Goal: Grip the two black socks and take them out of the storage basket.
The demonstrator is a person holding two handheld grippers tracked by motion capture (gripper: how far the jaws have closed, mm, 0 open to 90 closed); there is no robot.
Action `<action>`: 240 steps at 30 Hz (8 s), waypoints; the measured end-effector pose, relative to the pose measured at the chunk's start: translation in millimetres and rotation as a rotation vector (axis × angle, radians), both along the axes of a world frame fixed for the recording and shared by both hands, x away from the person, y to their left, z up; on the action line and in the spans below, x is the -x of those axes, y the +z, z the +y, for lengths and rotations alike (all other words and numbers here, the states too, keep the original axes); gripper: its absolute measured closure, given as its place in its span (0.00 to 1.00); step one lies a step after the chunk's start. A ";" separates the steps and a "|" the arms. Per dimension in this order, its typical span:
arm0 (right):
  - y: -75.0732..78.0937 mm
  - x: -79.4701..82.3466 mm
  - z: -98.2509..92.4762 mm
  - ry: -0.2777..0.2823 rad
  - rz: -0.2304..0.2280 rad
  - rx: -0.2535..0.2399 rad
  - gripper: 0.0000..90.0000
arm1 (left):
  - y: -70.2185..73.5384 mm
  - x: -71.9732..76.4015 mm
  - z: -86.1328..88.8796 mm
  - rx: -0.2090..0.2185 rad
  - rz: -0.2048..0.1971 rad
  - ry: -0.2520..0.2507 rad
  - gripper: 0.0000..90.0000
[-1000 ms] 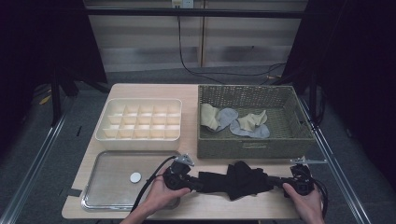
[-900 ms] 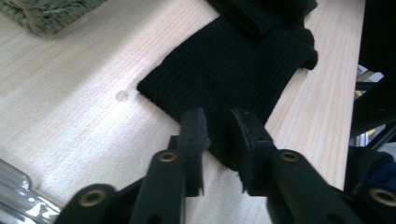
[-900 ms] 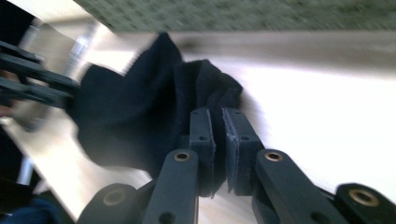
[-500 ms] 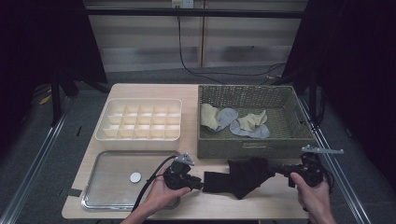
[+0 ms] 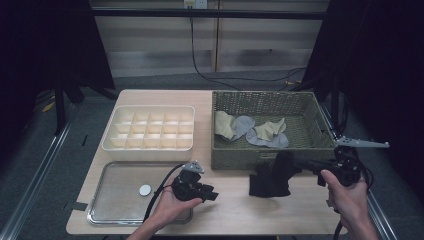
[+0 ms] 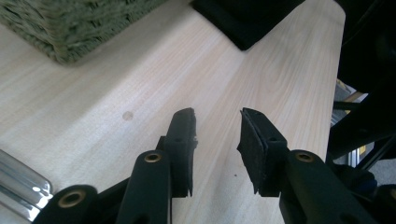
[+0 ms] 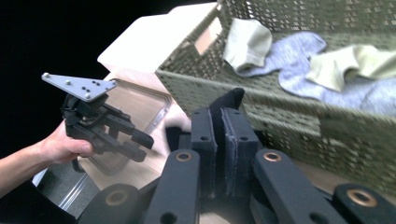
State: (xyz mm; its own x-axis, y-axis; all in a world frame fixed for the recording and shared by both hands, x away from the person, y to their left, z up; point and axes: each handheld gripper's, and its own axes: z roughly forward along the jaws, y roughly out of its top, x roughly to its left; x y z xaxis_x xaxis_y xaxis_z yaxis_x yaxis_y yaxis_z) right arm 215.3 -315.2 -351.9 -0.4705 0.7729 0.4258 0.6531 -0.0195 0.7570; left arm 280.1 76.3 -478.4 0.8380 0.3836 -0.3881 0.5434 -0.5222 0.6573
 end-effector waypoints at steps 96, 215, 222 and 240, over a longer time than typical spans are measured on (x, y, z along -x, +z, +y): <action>-124.4 -10.8 25.0 -0.025 0.214 0.159 0.59 | 2.3 -19.4 28.9 0.041 0.038 0.097 0.95; -58.3 -0.6 2.7 -0.009 0.042 -0.055 0.97 | -22.3 -44.0 -20.1 -0.015 0.063 0.151 0.71; -68.8 0.4 1.1 -0.016 0.061 -0.060 0.97 | -22.9 -41.2 -18.8 -0.052 0.037 0.120 0.95; -64.3 4.1 1.7 -0.013 0.051 -0.032 0.94 | -3.5 -18.0 11.3 -0.001 -0.002 0.148 0.77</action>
